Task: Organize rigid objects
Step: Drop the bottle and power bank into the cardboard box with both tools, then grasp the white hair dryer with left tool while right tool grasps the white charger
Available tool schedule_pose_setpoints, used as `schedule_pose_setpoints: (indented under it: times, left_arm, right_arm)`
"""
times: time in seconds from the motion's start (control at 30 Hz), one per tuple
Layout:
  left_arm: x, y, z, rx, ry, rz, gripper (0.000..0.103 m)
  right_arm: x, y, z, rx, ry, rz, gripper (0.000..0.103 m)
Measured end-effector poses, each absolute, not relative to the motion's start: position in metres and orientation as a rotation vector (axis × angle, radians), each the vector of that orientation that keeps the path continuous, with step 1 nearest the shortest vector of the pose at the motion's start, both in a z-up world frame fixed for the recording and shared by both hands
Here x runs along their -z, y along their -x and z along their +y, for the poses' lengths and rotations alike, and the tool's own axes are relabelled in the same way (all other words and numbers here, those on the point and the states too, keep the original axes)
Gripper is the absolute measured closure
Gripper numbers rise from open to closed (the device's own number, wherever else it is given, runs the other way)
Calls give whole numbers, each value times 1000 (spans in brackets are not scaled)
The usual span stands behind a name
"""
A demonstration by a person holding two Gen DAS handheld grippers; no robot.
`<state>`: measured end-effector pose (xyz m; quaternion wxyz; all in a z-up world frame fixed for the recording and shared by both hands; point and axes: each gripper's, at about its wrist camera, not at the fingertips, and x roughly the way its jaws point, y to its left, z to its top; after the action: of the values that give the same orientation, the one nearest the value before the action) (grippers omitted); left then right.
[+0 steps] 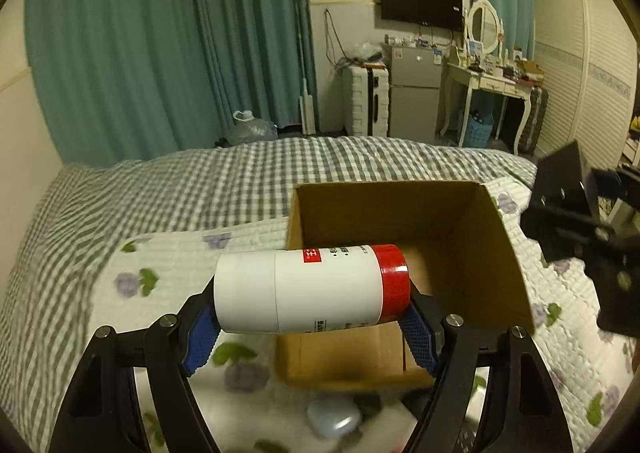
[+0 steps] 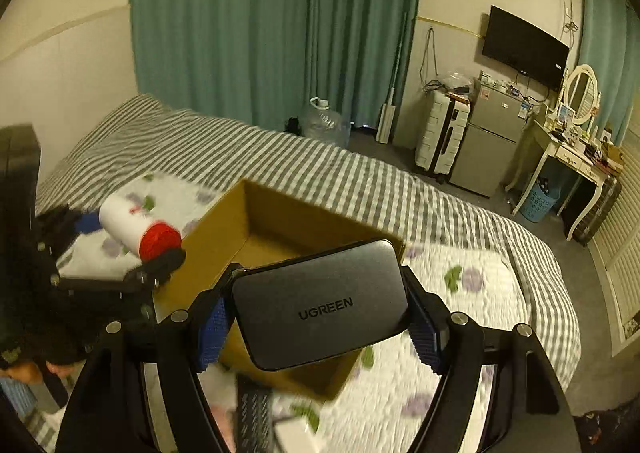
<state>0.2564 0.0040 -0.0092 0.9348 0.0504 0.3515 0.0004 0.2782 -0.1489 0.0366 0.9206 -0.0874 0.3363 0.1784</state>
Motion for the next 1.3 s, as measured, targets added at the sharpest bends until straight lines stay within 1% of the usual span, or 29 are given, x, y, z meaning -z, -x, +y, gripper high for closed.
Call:
schedule_pose_setpoints:
  times: [0.23,0.4,0.53,0.6,0.63,0.67,0.87,1.13,1.3]
  left_arm:
    - [49,-299,-9,41,-113,779,24]
    - [65,-310,-21,28,-198,777,24]
    - [68,-310,-26,48,-202,772,22]
    - [69,-311,-27,39,-194,802,22]
    - [67,-308,-28,41,-186,795,22]
    - [63,-304,-31,44,-187,780,22]
    - [27,-278,-35,15,-198,743,22]
    - [-37,-216,-24,9,-156,685,22]
    - [-64,-171,-8,-13,-124,655,22]
  right_arm:
    - [8,-345,-144,-359,161,741,28]
    - [38,-362,-148,-366,138,768,28]
    - [52,-369,-150,-365,132,803,27]
    - [44,-365,-155,-356,115,755,22]
    - [39,-363,-158,-352,107,739,12]
    - [35,-360,-160,-347,99,727,9]
    - [13,-335,-180,-312,62,704,9]
    - [-64,-260,-202,-246,109,628,9]
    - [-97,-208,-207,-231,119,614,4]
